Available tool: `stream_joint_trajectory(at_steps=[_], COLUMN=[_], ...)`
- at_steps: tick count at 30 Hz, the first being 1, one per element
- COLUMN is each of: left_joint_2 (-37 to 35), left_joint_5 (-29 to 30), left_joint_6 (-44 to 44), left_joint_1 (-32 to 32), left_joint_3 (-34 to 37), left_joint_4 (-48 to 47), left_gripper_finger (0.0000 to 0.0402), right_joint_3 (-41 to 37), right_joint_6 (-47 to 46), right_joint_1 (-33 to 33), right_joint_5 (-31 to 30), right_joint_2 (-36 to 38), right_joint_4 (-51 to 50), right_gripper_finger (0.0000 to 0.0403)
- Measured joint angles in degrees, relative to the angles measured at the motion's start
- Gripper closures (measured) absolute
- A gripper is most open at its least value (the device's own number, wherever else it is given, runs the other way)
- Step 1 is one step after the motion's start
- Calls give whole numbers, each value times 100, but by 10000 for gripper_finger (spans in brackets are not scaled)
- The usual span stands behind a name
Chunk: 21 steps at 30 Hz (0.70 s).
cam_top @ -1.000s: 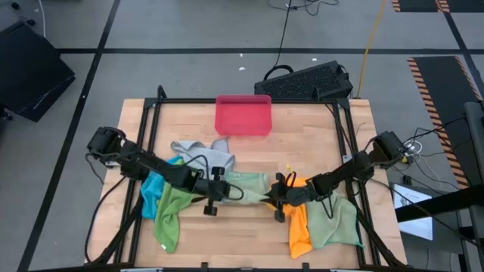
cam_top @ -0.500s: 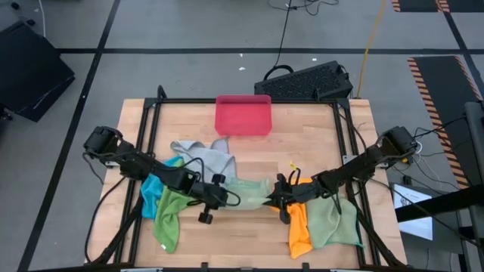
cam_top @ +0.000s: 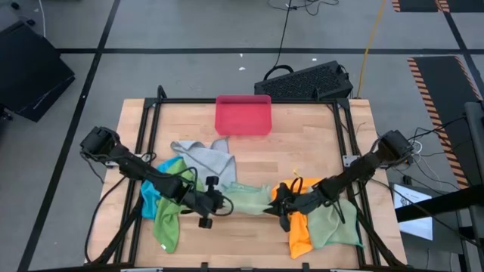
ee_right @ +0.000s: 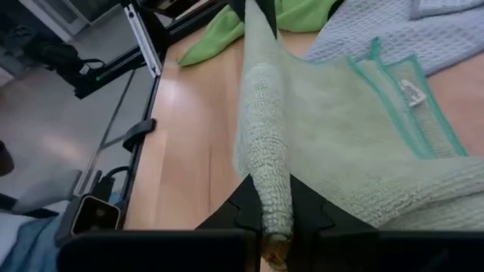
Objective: Fold microfiber towels
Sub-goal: Fold the top light green towel
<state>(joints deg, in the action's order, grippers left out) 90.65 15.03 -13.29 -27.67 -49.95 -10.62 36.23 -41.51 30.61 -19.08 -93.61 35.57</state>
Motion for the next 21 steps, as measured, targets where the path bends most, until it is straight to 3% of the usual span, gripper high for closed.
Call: stream_joint_trajectory(at_steps=[5,13,18,21], left_joint_2=[-2,-7,-35,-37], left_joint_5=[107,-871,-831,-422], left_joint_6=[-243,-85,-134,-93], left_joint_1=[5,-260,-526,-529], left_joint_3=[0,2,-4,-7], left_joint_4=[-439,91,140,-84], left_gripper_finger=[378,385,373,385], right_joint_3=[0,-2,4,4], right_joint_6=[8,-138,-368,-297], right_joint_1=[-174,-284,-254,-332], right_joint_5=[287,1266,1571,1445], right_joint_2=[-244,-288,-288,-288], right_joint_4=[286,630,711,668], right_gripper_finger=[379,380,380,380])
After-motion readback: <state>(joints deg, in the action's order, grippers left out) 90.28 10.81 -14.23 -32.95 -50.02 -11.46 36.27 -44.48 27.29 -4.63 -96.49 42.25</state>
